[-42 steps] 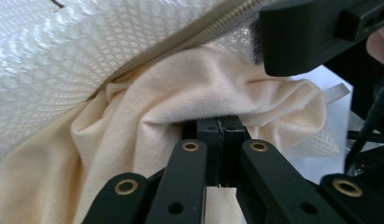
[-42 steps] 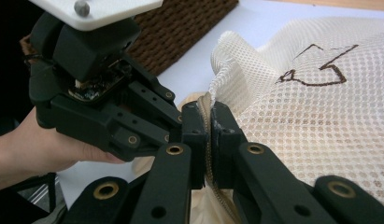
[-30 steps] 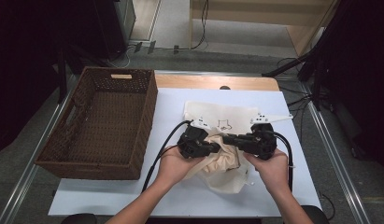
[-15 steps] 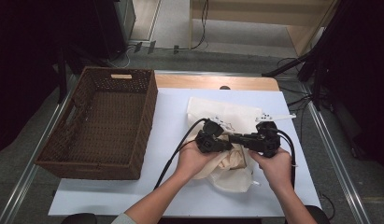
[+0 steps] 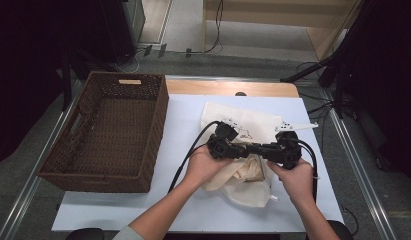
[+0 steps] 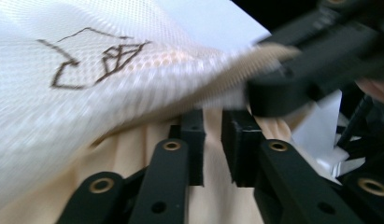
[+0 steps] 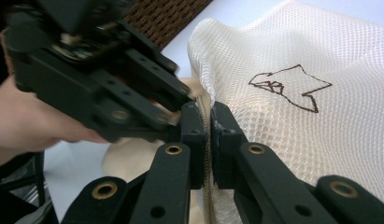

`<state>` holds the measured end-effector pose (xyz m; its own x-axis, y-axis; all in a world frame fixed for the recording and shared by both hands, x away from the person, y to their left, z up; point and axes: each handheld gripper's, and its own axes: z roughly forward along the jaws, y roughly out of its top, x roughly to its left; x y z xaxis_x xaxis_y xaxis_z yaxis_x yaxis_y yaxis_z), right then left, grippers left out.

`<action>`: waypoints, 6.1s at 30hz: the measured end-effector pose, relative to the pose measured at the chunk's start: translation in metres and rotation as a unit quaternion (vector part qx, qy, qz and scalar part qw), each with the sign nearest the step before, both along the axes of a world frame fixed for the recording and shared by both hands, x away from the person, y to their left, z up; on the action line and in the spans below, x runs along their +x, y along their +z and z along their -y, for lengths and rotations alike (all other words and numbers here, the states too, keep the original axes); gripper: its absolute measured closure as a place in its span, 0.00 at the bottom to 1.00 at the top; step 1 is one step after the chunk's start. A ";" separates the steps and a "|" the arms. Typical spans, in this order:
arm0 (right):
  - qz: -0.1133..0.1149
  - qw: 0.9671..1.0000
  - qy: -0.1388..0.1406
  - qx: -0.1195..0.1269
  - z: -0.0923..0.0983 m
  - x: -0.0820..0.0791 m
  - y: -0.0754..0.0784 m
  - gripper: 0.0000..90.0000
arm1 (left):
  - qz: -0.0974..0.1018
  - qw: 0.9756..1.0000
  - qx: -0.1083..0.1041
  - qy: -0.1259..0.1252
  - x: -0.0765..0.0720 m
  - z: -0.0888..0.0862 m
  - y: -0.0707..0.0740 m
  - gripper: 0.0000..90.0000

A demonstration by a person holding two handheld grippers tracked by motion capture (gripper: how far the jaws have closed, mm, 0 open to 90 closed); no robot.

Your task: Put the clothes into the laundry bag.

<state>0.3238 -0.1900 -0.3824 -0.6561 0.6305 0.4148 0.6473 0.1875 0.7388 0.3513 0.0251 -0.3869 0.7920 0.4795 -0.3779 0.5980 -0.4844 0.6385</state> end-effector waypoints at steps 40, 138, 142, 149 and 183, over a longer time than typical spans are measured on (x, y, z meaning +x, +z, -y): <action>-0.010 0.999 0.035 -0.008 0.009 0.015 -0.006 0.95 | 0.023 1.000 -0.002 0.015 -0.069 -0.112 -0.020 0.30; 0.018 0.998 0.057 -0.025 -0.020 -0.012 0.021 0.96 | 0.066 0.997 0.009 0.027 -0.036 -0.012 -0.024 1.00; 0.009 0.999 0.043 -0.024 -0.014 -0.005 0.014 0.96 | 0.056 0.998 0.016 0.035 -0.025 0.002 -0.034 1.00; -0.005 0.999 0.027 -0.019 0.000 0.003 0.003 0.96 | 0.061 0.997 0.032 0.046 -0.012 0.021 -0.041 1.00; -0.011 1.000 0.004 -0.026 0.014 0.006 -0.009 0.95 | 0.009 1.000 -0.013 0.007 -0.031 -0.056 -0.015 0.44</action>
